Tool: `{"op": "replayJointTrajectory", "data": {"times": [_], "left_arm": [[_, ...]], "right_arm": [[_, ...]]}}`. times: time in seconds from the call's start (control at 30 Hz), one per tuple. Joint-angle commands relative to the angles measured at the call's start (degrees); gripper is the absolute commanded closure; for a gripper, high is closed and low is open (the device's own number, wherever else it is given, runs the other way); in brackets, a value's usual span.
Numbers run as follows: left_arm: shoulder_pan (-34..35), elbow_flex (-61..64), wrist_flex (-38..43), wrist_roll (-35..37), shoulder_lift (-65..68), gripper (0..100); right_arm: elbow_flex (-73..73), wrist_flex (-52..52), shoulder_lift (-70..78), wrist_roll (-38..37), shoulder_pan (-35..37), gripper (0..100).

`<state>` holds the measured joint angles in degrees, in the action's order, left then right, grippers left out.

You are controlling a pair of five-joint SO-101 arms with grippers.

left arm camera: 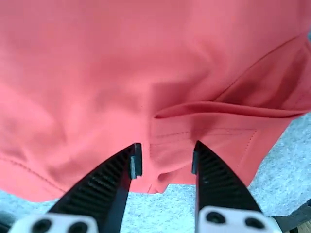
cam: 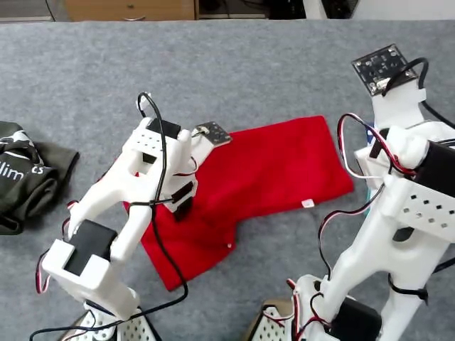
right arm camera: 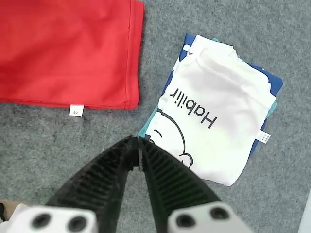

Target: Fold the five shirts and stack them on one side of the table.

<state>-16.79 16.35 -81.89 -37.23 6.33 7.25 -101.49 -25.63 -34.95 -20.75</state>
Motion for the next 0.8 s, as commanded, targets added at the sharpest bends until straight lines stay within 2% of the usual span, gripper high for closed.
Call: {"op": "replayJointTrajectory", "data": {"times": [0.0, 0.2, 0.43, 0.77], "left_arm": [[0.4, -1.8, -0.5, 0.4, -0.3, 82], [-2.6, 1.2, -0.3, 0.4, 1.0, 83], [-5.4, 1.8, -0.2, 0.3, 1.8, 99], [2.5, -4.3, -0.6, 0.2, 1.8, 98]], "right_arm": [[0.0, -0.9, -1.8, -0.7, -0.6, 99.4], [0.0, -0.9, -1.8, -0.7, -0.5, 99.4], [0.0, -0.9, -1.8, -0.7, -0.6, 99.4], [0.0, -0.9, -1.8, -0.7, -0.5, 99.4]]}}
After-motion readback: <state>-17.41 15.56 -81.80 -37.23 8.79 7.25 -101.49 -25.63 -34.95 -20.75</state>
